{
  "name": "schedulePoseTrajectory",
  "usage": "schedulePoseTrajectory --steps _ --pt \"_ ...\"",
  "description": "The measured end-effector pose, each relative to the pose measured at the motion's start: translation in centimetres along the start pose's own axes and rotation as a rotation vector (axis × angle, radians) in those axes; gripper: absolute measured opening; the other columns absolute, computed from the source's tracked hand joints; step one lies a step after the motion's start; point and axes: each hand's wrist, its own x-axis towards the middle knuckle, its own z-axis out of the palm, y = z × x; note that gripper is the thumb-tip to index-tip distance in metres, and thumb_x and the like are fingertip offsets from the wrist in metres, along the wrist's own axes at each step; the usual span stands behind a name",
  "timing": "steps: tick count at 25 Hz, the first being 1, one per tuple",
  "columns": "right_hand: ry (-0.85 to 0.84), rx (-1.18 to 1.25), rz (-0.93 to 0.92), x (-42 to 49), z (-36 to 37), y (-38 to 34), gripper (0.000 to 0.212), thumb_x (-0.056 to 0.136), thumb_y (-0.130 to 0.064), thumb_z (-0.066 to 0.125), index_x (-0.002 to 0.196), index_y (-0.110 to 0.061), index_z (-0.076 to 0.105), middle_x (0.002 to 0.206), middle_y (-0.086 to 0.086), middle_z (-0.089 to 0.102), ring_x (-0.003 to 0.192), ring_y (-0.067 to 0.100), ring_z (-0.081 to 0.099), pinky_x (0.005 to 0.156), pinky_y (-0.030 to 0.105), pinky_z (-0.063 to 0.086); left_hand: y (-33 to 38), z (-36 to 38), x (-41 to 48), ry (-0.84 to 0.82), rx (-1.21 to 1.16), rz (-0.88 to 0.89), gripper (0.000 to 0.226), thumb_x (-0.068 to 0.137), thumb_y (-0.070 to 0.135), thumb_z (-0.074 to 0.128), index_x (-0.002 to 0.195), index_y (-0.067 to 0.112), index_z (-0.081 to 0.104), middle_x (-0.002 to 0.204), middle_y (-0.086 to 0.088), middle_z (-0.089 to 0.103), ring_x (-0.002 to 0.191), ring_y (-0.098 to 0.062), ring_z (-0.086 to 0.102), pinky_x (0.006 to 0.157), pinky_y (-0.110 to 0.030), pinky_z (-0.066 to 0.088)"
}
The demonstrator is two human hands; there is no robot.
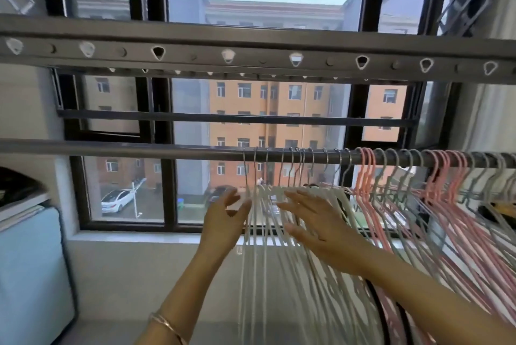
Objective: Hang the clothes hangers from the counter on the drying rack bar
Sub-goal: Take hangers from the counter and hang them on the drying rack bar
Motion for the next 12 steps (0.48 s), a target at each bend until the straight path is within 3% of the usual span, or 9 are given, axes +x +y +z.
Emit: schedulePoseTrajectory --steps 4,7,10,12 --pt "0.084 0.039 0.005 -3.3 -2.1 2.4 0.05 0.09 -0.061 0.023 0.138 -0.049 0.021 0.148 -0.03 0.005 0.138 -0.009 -0.005 0.115 0.026 -0.004 3.7 0.8 -2.4 0.103 0.259 0.138 0.084 0.084 0.054 0.052 0.15 0.022 0.01 0.156 -0.002 0.015 0.141 -0.02 0.022 0.11 -0.036 0.025" --pt "0.162 0.022 0.022 -7.0 -4.4 5.5 0.043 0.09 -0.063 0.022 0.132 -0.055 0.018 0.14 -0.037 0.004 0.134 -0.011 0.0 0.115 0.026 0.0 7.4 3.6 -5.2 0.063 0.623 0.275 0.094 0.077 0.07 0.037 0.15 0.027 -0.002 0.159 0.001 -0.004 0.146 -0.018 -0.003 0.119 -0.044 0.004" --pt "0.25 0.009 0.066 -13.4 -7.9 10.5 0.047 0.082 -0.074 0.016 0.126 -0.059 0.018 0.139 -0.037 0.007 0.135 -0.009 0.005 0.114 0.026 0.004 11.1 10.5 -8.6 -0.013 0.637 0.354 0.084 0.085 0.063 0.039 0.15 0.029 -0.002 0.158 0.007 -0.007 0.146 -0.015 -0.008 0.119 -0.042 0.0" --pt "0.296 -0.009 0.112 -19.0 -10.6 14.8 0.048 0.084 -0.072 0.022 0.128 -0.056 0.022 0.141 -0.035 0.009 0.137 -0.006 0.008 0.115 0.027 0.008 13.0 16.9 -11.1 -0.042 0.593 0.421 0.08 0.087 0.06 0.039 0.15 0.028 0.001 0.159 0.007 -0.003 0.146 -0.014 -0.004 0.12 -0.043 0.003"
